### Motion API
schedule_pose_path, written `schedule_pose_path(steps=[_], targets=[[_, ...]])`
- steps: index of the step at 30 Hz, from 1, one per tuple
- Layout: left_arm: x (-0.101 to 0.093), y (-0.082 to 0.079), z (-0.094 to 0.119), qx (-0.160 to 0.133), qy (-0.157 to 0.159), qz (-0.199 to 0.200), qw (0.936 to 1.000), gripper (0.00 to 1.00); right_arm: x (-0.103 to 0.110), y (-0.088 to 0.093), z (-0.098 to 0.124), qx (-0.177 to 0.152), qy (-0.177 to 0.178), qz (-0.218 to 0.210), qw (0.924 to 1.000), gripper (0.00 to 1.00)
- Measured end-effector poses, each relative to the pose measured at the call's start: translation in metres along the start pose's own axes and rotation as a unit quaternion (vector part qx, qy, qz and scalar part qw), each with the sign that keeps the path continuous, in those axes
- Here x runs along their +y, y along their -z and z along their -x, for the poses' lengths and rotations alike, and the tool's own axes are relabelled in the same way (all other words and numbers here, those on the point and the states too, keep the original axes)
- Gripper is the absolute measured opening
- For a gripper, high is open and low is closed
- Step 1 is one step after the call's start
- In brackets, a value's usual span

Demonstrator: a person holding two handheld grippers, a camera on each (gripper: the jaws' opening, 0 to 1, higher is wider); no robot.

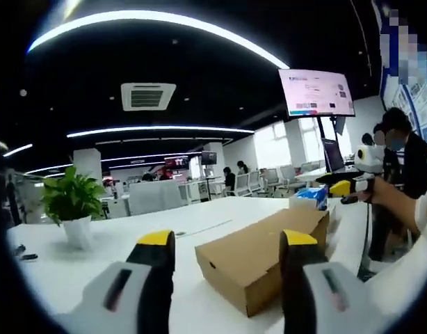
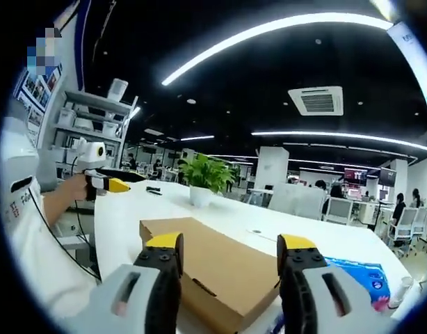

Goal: Operate the shoe box by opening the lid, removing the specified soft item, and placing it in the target area until the item is outside and the box remains undamaged.

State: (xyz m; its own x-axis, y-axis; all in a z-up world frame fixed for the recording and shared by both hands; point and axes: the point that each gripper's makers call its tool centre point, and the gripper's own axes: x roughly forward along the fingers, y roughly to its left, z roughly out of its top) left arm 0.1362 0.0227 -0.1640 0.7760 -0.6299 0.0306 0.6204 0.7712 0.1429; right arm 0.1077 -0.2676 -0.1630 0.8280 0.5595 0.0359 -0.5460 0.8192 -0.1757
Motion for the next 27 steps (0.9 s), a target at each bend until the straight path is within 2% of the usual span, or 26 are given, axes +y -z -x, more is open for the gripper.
schedule_pose_path(steps=[3,6,10,14,16,20,25,27], targets=[[0.015,0.001,0.009,0.005,-0.021,-0.016,0.9996,0.52,-0.001,-0.004,0.004,0.006,-0.002,0.002,1.0000,0.60],[0.024,0.000,0.014,0.002,-0.031,-0.021,0.9993,0.51,0.003,-0.008,0.008,-0.006,-0.007,-0.007,0.9999,0.59],[0.032,0.007,0.016,0.014,-0.038,-0.025,0.9989,0.50,0.007,-0.005,0.009,-0.016,-0.006,0.013,0.9998,0.57],[0.035,0.015,0.020,0.027,-0.029,-0.001,0.9992,0.49,0.002,0.012,0.003,0.032,0.004,0.045,0.9985,0.54],[0.037,0.017,0.020,0.026,-0.030,0.003,0.9992,0.51,0.002,0.009,0.003,0.018,0.016,0.054,0.9982,0.54],[0.038,0.016,0.020,0.027,-0.033,-0.004,0.9991,0.51,0.002,0.005,0.004,0.004,0.014,0.032,0.9994,0.54],[0.041,0.013,0.021,0.018,-0.033,-0.009,0.9993,0.57,-0.002,0.005,0.006,0.004,0.020,0.031,0.9993,0.54],[0.044,0.013,0.022,0.018,-0.038,-0.008,0.9991,0.56,-0.002,0.004,0.008,0.003,0.019,0.031,0.9993,0.54]])
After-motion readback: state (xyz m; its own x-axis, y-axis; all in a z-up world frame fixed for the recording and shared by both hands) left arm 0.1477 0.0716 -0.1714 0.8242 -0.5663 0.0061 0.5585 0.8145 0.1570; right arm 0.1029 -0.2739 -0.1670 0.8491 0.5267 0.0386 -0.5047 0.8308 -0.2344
